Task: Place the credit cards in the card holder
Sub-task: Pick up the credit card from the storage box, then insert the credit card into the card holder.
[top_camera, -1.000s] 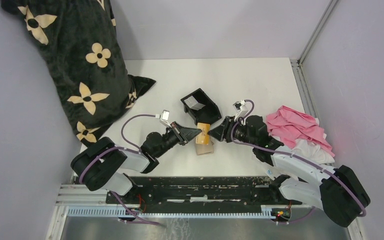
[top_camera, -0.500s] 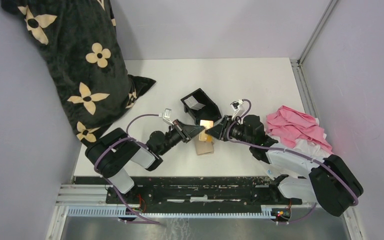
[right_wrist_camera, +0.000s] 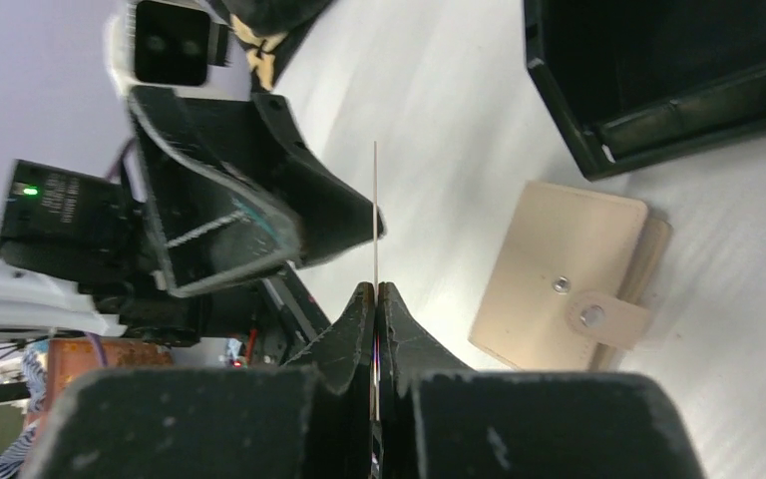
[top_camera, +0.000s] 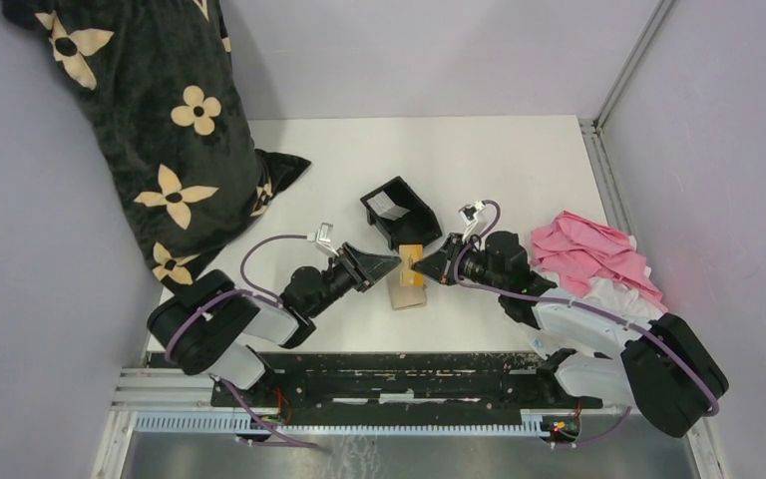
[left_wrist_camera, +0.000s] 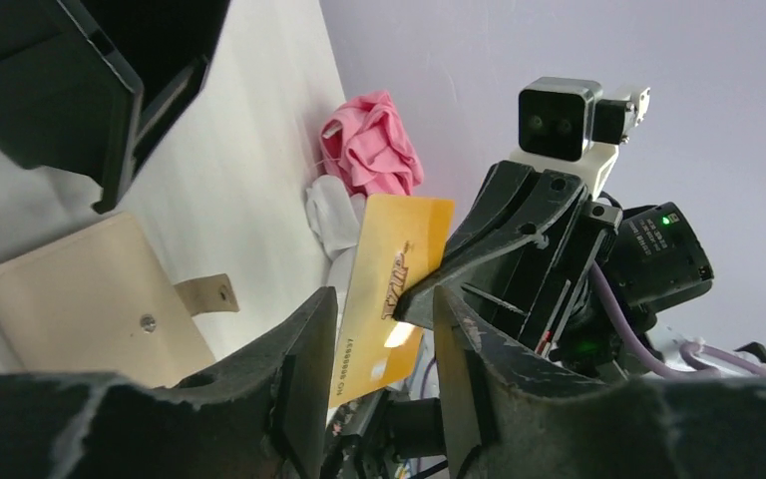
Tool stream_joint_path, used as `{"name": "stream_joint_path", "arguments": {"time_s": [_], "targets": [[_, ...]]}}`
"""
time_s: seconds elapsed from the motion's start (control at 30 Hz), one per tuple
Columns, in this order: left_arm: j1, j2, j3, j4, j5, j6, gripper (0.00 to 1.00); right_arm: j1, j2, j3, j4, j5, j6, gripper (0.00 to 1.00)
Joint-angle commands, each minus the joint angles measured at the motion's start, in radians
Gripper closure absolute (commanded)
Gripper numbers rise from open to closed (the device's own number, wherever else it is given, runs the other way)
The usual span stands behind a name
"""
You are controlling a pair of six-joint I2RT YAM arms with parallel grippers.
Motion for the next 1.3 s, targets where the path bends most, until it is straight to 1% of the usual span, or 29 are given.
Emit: {"name": "stream_joint_path", "arguments": {"time_s": [0.0,0.03,0.1,0.23,0.27,0.47,0.6,0.73,0.97,1.27], "targets": [[0.000,-0.131,-0.024,-0.185,-0.085,0.130,0.51,0.001,-0.031,0.039,-0.120,0.024,-0.078,0.99],[-0.001,-0.159,-0.028,-0.253,-0.113,0.162,0.51,0.002,-0.032,0.050,-0.153,0.035,-0.094,0.99],[-0.002,-0.201,-0.037,-0.337,-0.153,0.188,0.51,0.004,-0.030,0.071,-0.234,0.067,-0.127,0.99],[-0.005,-0.236,-0.036,-0.454,-0.189,0.233,0.53,0.033,0.010,0.158,-0.413,0.158,-0.214,0.99],[-0.006,-0.236,-0.035,-0.469,-0.194,0.242,0.55,0.044,0.029,0.187,-0.472,0.190,-0.232,0.99],[-0.012,-0.210,-0.018,-0.543,-0.206,0.292,0.71,0.112,0.154,0.341,-0.647,0.315,-0.305,0.99],[-0.015,-0.183,0.004,-0.582,-0.201,0.315,0.76,0.131,0.236,0.433,-0.734,0.369,-0.327,0.99],[-0.018,-0.140,0.030,-0.592,-0.187,0.329,0.79,0.132,0.286,0.479,-0.795,0.403,-0.339,0.99],[-0.027,-0.049,0.076,-0.593,-0.154,0.335,0.82,0.134,0.324,0.542,-0.887,0.469,-0.366,0.99],[-0.039,0.004,0.100,-0.593,-0.150,0.340,0.83,0.129,0.347,0.551,-0.896,0.484,-0.375,0.99]]}}
